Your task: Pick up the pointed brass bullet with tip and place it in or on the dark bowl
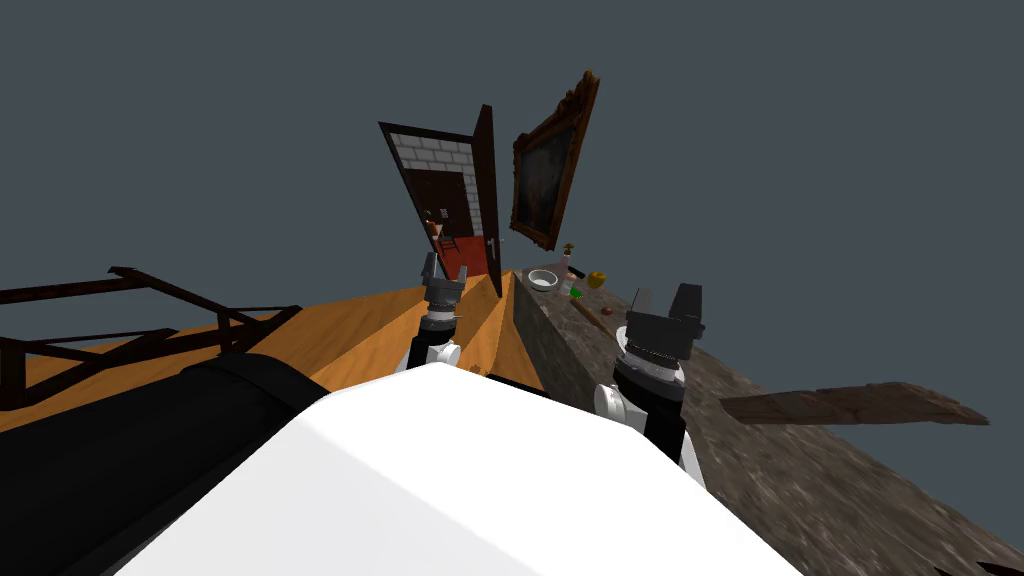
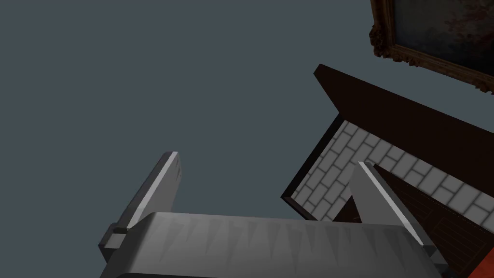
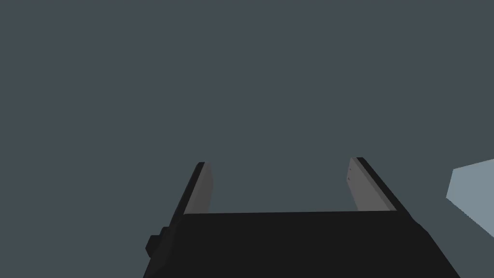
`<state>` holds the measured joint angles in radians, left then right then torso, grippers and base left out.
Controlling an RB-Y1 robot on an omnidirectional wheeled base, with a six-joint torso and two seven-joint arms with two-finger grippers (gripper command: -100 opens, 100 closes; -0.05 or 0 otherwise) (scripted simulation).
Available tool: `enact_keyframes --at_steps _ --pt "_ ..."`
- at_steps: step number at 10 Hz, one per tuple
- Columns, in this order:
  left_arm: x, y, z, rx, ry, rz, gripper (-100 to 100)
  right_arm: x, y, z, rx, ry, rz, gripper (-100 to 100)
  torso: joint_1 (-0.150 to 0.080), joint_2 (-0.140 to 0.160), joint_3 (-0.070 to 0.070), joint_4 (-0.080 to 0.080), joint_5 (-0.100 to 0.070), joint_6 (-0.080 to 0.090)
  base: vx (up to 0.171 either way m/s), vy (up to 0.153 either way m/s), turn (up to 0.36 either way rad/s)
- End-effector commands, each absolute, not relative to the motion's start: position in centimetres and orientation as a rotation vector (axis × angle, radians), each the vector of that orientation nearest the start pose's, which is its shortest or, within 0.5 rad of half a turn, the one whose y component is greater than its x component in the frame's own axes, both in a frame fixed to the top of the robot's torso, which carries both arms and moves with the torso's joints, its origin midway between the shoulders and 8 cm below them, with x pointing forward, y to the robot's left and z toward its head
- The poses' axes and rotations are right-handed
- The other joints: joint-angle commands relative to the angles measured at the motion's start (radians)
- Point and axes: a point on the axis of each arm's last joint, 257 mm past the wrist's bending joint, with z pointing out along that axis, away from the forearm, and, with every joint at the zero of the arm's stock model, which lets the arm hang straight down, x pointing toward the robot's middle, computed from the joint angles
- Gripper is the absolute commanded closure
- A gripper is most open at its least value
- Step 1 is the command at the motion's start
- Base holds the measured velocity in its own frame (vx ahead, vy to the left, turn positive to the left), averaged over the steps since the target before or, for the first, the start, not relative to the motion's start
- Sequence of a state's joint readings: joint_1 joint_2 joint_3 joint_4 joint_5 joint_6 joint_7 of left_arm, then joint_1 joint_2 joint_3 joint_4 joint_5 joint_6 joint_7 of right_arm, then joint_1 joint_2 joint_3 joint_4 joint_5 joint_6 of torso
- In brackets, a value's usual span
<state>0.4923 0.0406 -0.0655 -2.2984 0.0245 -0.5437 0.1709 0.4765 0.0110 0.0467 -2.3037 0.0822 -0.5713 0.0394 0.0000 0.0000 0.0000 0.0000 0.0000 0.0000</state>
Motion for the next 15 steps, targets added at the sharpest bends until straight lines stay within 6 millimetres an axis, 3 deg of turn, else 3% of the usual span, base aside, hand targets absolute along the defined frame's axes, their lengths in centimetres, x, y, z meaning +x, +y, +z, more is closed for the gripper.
enact_keyframes --at_steps 1,8,15 --pt "33.6 25.4 4.2 -0.661 0.543 -1.564 0 32.9 -24.7 5.2 0.494 0.613 1.295 -100 0.0 0.0 0.0 0.0 0.0 0.0 -0.039 0.044 -0.007" --pt "33.6 25.4 4.2 -0.661 0.542 -1.564 0 32.4 -24.7 2.5 0.466 0.818 1.268 -100 0.004 0.004 0.002 0.001 0.001 0.0 -0.063 0.076 -0.018" --pt "33.6 25.4 4.2 -0.661 0.542 -1.564 0 31.9 -26.8 -4.0 0.526 1.144 1.147 -100 0.004 0.002 0.002 0.001 0.001 0.0 -0.036 0.057 -0.011"
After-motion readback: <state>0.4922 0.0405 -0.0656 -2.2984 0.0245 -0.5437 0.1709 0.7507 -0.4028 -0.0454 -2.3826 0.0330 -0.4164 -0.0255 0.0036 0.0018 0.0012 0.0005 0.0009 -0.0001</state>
